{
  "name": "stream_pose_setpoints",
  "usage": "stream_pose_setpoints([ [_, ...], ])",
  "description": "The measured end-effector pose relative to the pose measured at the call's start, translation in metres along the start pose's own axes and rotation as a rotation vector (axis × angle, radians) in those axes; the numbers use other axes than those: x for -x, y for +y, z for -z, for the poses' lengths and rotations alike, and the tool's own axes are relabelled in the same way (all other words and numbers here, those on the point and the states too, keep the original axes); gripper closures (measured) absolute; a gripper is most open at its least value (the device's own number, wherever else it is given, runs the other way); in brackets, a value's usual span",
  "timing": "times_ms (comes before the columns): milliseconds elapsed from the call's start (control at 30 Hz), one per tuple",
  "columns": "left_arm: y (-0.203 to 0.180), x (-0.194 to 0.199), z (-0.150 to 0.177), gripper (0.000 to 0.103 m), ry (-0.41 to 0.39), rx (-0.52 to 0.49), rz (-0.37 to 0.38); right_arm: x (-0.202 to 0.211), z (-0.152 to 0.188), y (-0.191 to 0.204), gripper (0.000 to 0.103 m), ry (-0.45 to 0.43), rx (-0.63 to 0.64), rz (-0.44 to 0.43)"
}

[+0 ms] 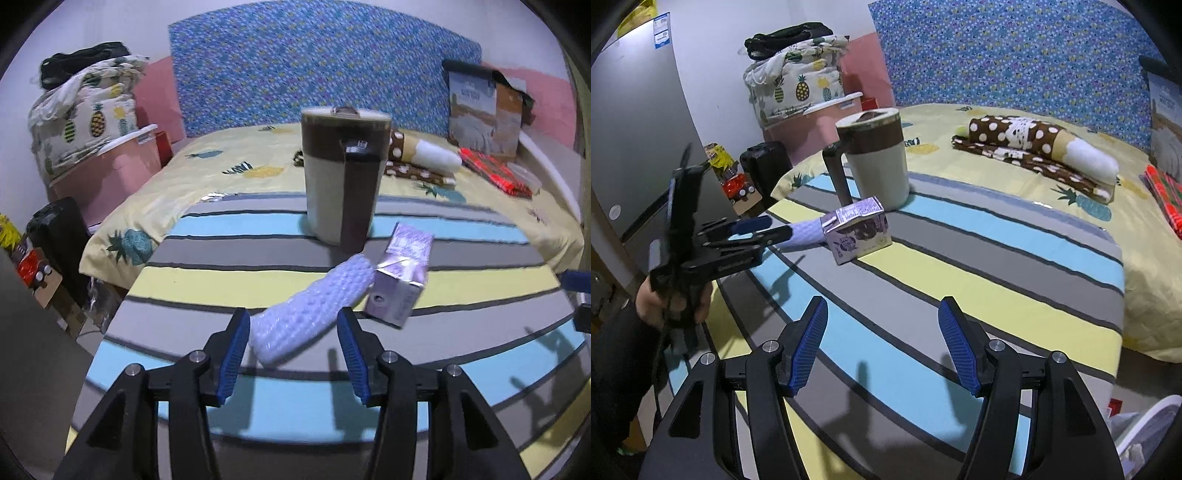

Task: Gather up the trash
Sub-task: 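Grasp the white foam mesh sleeve with the left tool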

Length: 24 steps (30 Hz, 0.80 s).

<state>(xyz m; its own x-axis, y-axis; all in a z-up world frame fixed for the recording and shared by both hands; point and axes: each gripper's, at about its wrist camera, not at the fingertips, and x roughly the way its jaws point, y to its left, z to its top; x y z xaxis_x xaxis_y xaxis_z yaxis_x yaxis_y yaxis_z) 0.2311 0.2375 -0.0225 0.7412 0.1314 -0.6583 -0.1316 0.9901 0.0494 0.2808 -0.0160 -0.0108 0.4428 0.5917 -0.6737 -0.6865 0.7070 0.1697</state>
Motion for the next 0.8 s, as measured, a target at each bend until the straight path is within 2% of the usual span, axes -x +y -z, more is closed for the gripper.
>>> stream_pose_setpoints([
  [167,0.006,-0.027,-0.005,0.052,0.083,-0.017,0.030,-0.006,0.002,-0.003,0.039,0.018,-0.009,-0.015],
  [300,-0.001,-0.032,-0.008,0.053,0.098,-0.059,0.049,-0.006,0.002,-0.006,0.039,0.019,-0.020,-0.022],
  [433,-0.013,-0.031,-0.009,0.069,0.091,-0.097,0.065,-0.004,0.003,-0.010,0.039,0.018,-0.035,-0.023],
  [467,-0.016,-0.030,-0.010,0.082,0.087,-0.101,0.070,-0.004,0.004,-0.011,0.039,0.019,-0.040,-0.022],
  [567,-0.025,-0.029,-0.010,0.089,0.091,-0.116,0.106,-0.003,0.006,-0.014,0.039,0.019,-0.056,-0.023],
  [800,-0.060,-0.017,-0.003,0.091,0.086,-0.202,0.206,0.000,0.011,-0.021,0.039,0.014,-0.087,-0.015],
])
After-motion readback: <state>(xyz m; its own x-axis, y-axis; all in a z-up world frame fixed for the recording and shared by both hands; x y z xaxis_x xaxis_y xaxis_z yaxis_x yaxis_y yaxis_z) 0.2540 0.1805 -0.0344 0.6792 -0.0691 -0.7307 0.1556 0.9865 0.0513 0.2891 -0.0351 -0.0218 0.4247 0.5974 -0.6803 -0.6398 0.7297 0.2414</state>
